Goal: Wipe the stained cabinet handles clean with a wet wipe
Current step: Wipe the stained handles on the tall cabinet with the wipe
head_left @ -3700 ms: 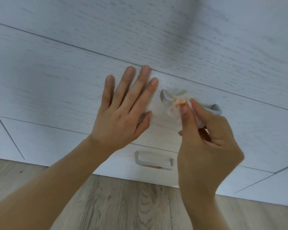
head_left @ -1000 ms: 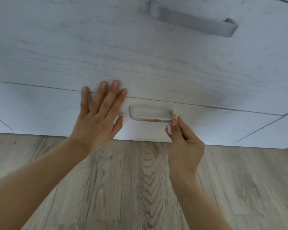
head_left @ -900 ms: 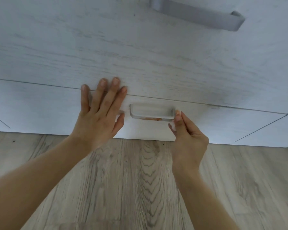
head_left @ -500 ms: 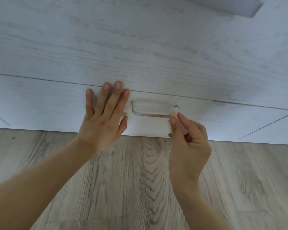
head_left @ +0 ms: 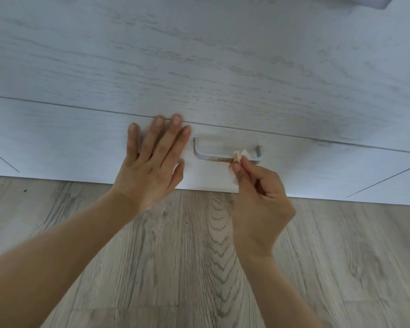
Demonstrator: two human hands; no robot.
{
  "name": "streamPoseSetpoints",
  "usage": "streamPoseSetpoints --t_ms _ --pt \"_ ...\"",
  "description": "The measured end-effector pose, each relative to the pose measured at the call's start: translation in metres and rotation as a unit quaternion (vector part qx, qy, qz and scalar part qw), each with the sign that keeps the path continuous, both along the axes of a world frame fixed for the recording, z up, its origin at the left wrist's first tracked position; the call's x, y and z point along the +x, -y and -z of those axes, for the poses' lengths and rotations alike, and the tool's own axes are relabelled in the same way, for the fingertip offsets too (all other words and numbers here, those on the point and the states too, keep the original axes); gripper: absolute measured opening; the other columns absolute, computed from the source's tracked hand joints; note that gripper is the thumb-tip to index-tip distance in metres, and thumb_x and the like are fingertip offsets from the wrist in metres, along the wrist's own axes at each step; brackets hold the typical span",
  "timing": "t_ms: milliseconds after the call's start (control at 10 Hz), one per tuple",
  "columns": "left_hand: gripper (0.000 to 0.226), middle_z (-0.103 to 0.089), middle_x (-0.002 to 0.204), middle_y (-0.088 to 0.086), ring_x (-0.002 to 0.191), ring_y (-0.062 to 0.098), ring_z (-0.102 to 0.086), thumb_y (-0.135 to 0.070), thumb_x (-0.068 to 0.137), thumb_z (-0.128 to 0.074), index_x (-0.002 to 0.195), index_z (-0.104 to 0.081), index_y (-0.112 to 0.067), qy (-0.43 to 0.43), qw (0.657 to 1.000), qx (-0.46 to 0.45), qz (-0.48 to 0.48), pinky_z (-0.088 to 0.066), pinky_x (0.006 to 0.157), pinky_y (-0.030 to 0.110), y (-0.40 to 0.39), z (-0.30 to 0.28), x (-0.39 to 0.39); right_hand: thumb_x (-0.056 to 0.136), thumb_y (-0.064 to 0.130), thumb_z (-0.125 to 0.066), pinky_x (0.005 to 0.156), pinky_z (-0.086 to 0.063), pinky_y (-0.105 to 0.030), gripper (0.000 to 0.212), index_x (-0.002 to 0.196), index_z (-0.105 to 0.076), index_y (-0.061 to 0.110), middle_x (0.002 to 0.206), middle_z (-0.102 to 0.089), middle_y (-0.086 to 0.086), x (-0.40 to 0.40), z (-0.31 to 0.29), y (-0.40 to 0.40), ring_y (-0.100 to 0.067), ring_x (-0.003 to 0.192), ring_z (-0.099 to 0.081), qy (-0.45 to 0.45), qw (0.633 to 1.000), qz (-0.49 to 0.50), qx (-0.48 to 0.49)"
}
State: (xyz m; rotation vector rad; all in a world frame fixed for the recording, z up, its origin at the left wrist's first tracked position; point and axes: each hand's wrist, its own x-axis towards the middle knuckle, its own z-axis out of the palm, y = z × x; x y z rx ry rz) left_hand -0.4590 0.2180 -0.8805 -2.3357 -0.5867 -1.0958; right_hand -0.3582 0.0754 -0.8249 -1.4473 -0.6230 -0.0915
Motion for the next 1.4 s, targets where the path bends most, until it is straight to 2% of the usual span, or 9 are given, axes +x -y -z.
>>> streamPoseSetpoints --t_ms 200,300,400,500,700,900,1000,1200,1400 --pt "0.084 0.021 0.157 0.005 0.144 0.023 0.017 -0.029 0.092 -0.051 0.151 0.005 -0.007 0.003 1.000 -0.005 -0.004 0.010 0.115 0.048 0.000 0.001 0.002 0.078 0.005 -0.072 0.071 -0.049 -0.009 0.024 0.088 -0.069 0.027 0.078 -0.068 0.002 0.004 -0.001 0.004 -0.003 0.074 -0.065 -0.015 1.000 -0.014 -0.008" --pt "0.083 0.020 0.157 0.005 0.144 0.024 0.017 -0.030 0.092 -0.051 0.151 0.004 -0.007 0.002 1.000 0.003 -0.010 0.011 0.115 0.048 -0.002 0.002 0.001 0.080 0.006 -0.072 0.071 -0.050 -0.009 0.016 0.088 -0.070 0.020 0.079 -0.070 0.004 0.010 -0.001 0.009 -0.004 0.077 -0.068 -0.056 0.998 -0.017 0.009" --pt "0.083 0.019 0.157 0.006 0.145 0.025 0.016 -0.029 0.092 -0.051 0.151 0.003 -0.007 0.003 1.000 0.005 -0.011 0.010 0.115 0.049 -0.002 0.002 0.002 0.079 0.004 -0.072 0.066 -0.048 -0.006 0.016 0.084 -0.069 0.019 0.073 -0.067 0.009 0.006 0.000 0.005 0.003 0.070 -0.065 -0.037 0.999 -0.015 -0.015" --pt "0.083 0.018 0.157 0.006 0.145 0.025 0.016 -0.029 0.092 -0.051 0.151 0.002 -0.007 0.006 1.000 0.011 -0.012 0.010 0.115 0.048 -0.003 0.003 0.002 0.078 0.006 -0.074 0.064 -0.048 -0.009 0.016 0.082 -0.070 0.020 0.071 -0.068 0.014 0.000 -0.001 0.000 0.001 0.068 -0.064 -0.024 0.998 -0.041 -0.049" --pt "0.081 0.016 0.158 0.005 0.145 0.023 0.014 -0.029 0.092 -0.051 0.152 -0.001 -0.008 -0.002 1.000 0.022 -0.009 0.009 0.115 0.046 -0.005 0.000 -0.002 0.080 0.006 -0.072 0.066 -0.048 -0.007 0.016 0.078 -0.068 0.021 0.072 -0.070 0.017 0.001 -0.001 0.001 0.000 0.072 -0.067 -0.075 0.997 -0.018 -0.018" --pt "0.084 0.018 0.158 0.005 0.145 0.023 0.016 -0.029 0.091 -0.053 0.152 0.001 -0.008 -0.001 1.000 0.020 -0.015 0.010 0.115 0.046 -0.005 0.000 0.000 0.083 0.016 -0.071 0.059 -0.045 -0.010 0.019 0.084 -0.064 0.033 0.070 -0.067 0.011 0.004 -0.004 0.006 -0.003 0.061 -0.061 -0.039 0.999 -0.004 -0.031" --pt "0.084 0.018 0.158 0.005 0.145 0.022 0.016 -0.029 0.091 -0.053 0.152 0.002 -0.009 -0.005 1.000 0.019 -0.014 0.010 0.115 0.046 -0.005 -0.001 -0.002 0.083 0.008 -0.070 0.064 -0.046 -0.008 0.018 0.084 -0.067 0.026 0.069 -0.066 0.015 0.001 -0.003 0.002 0.002 0.066 -0.062 -0.029 0.999 0.001 -0.016" --pt "0.084 0.019 0.157 0.004 0.145 0.021 0.017 -0.028 0.092 -0.053 0.152 0.003 -0.009 -0.016 1.000 0.013 -0.014 0.011 0.115 0.045 -0.004 -0.004 -0.005 0.080 0.009 -0.073 0.062 -0.047 -0.009 0.019 0.080 -0.067 0.027 0.069 -0.067 0.017 0.001 0.002 0.001 0.001 0.065 -0.063 -0.033 0.999 -0.003 -0.028" --pt "0.082 0.019 0.158 0.003 0.145 0.021 0.016 -0.027 0.092 -0.052 0.152 0.001 -0.010 -0.023 0.999 0.018 -0.013 0.009 0.115 0.044 -0.004 -0.006 -0.008 0.079 0.008 -0.073 0.065 -0.048 -0.007 0.017 0.079 -0.068 0.025 0.071 -0.069 0.020 -0.005 0.000 -0.004 0.002 0.071 -0.066 -0.095 0.995 0.007 0.006"
